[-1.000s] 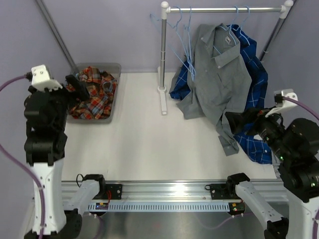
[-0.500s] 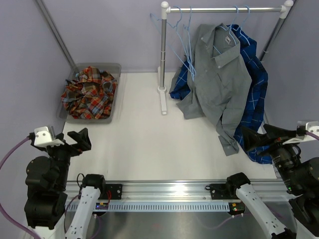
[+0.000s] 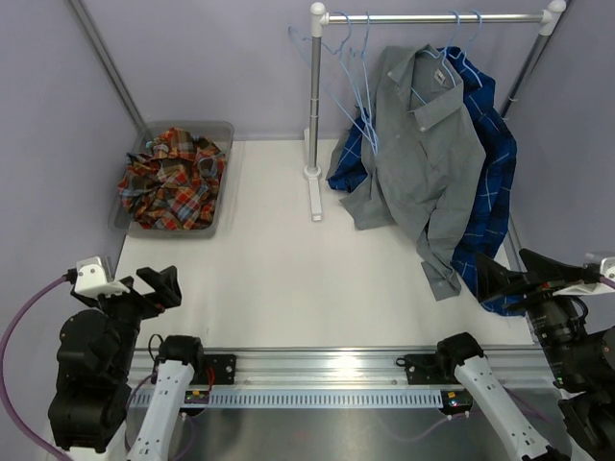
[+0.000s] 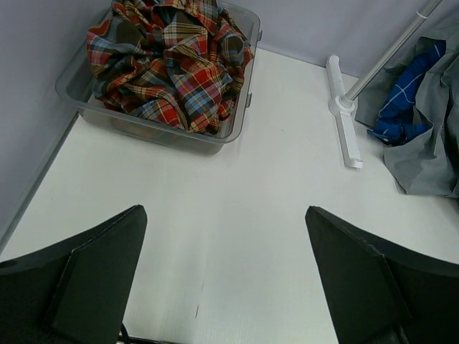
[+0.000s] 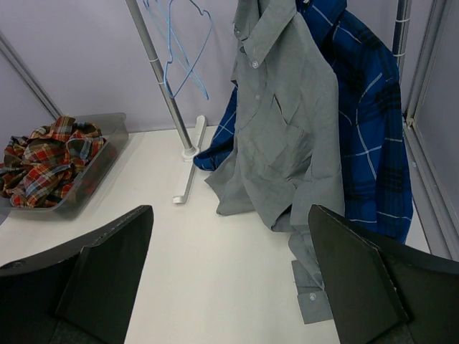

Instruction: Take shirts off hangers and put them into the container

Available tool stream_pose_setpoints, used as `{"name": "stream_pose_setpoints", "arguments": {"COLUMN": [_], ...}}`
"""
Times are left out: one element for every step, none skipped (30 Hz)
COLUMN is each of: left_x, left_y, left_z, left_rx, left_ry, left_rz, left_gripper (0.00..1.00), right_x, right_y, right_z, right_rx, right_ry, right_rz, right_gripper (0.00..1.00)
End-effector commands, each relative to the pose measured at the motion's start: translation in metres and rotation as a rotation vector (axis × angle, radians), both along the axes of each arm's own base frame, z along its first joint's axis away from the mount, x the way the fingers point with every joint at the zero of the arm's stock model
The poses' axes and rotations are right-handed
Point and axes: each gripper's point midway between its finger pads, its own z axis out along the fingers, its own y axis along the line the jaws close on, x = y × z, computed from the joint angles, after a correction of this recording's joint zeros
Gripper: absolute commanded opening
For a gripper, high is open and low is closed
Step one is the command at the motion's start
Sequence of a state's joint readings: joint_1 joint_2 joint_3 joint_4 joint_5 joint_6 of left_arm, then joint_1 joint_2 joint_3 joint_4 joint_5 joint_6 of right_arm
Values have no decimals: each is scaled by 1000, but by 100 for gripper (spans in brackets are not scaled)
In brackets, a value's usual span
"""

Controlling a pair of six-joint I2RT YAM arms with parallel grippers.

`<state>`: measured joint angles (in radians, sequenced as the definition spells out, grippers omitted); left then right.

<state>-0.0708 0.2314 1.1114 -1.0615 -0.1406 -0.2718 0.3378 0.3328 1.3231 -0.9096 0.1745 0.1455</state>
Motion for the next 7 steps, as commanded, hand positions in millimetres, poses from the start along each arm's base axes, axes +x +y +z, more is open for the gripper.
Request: {"name": "stream_pose_setpoints", "arguments": {"left_x": [5,5,5,4,5,4,5], "left_y": [-10,-10,-9,-6,-6,-5,-5], "left_z": [-3,-1,-1,0,0,1,1], "left_rx": [-36,-37,-37,-37,-34,-34,-33], "left_ry": [17,13,11,7,9,6,6], "left_rz": [-44,-40,-34,-22,-19,-18,-18], "left_gripper": [99,99,99,99,99,99,99], "right_x": [-1,-2,-2,-2,-3,-2,-3], "right_y": [-3,-4,-5,-5,-5,-4,-5], "right_z": [9,10,12,12,12,13,13], "right_rx": [-6,-7,-13,-14,-15,-13,-11], "right_ry": [-45,-49,-56,-56,-58,-60,-65], "right_rz": [-9,-11,-13,-15,-14,-11,-12], "right_gripper": [100,99,99,99,99,100,100]}}
